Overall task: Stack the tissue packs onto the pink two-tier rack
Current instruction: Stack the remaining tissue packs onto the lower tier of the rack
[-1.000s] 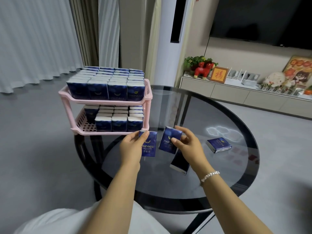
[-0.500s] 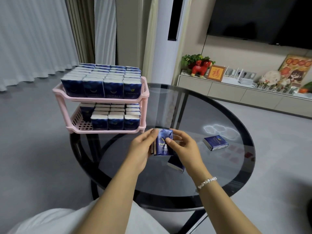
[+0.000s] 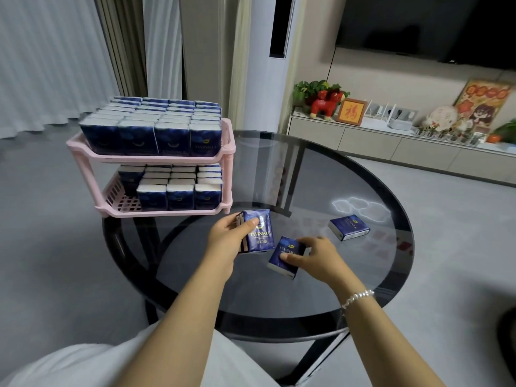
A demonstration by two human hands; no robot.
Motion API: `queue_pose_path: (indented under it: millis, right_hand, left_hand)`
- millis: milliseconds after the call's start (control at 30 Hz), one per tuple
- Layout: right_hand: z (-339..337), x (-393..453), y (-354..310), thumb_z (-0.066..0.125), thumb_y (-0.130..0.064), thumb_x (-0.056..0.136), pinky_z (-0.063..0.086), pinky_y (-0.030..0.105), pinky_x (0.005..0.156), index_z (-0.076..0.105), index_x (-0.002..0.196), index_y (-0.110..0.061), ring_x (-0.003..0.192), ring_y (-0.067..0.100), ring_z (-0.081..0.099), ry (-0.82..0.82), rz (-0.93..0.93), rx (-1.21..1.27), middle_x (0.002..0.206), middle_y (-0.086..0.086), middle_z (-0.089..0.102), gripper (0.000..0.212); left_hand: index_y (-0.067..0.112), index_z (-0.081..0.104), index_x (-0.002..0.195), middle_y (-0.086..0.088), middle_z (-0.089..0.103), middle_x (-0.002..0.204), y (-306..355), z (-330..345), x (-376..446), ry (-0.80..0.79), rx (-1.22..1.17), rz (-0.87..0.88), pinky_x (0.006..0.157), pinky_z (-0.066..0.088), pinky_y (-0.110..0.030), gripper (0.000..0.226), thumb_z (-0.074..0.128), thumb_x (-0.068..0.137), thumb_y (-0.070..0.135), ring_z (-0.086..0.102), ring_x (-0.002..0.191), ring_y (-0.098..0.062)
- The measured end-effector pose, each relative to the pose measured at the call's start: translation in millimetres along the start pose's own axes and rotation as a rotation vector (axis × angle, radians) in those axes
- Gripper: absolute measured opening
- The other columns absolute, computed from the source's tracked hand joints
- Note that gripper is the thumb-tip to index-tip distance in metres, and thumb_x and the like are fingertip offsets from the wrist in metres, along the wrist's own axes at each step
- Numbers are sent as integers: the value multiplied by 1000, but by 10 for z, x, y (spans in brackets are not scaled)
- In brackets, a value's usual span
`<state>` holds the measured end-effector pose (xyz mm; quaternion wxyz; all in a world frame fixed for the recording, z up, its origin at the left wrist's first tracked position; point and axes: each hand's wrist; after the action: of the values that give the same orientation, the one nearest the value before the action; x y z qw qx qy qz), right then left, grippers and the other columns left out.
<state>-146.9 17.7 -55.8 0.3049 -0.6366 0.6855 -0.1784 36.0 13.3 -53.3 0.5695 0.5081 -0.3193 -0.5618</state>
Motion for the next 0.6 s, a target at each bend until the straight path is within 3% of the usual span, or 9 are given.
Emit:
queue_pose_path:
  millis: [100,233,367,500,600]
  right_hand:
    - [38,-7,-4,75,-43,72,46,39,95,54,116,-22,108,24,50,9,-7,46,115,5,50,53]
    - [53,-80,-40,76,-31,76,47,23,65,50,110,-24,79,13,58,7,-85,159,94,0,61,43]
    - [38,-123,-2,72,-16,81,43,12,54,56,108,-25,62,7,53,135,-135,420,75,0,59,33]
    - [-10,-176,14,68,-12,83,48,14,63,50,117,-20,74,8,64,201,-172,692,84,0,68,39]
    - [-47,-194,-12,66,-11,85,53,20,70,55,113,-11,83,12,69,136,-204,792,91,1,72,30]
  left_hand:
    - [6,66,107,-10,71,101,-4,5,-5,0,14,2,90,53,-40,24,69,83,7,67,89,-24]
    - [7,67,107,-11,72,104,-23,-13,22,24,23,-8,92,54,-42,26,71,82,8,68,96,-27]
    - [7,66,111,-10,72,104,-33,-18,19,10,37,-11,92,53,-44,31,73,81,11,69,96,-26]
    - [13,65,103,-4,72,100,-33,18,-36,-15,47,-7,86,55,-37,25,74,80,11,69,91,-20]
    - [15,63,101,-2,71,100,-34,53,-62,-52,46,-5,78,55,-30,25,74,79,10,69,88,-16]
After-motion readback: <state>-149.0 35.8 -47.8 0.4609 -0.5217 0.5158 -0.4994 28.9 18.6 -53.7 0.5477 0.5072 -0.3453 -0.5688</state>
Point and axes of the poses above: each hand's wrist, its own x-axis towards the middle knuckle, its own z-axis out of the palm, y = z × x
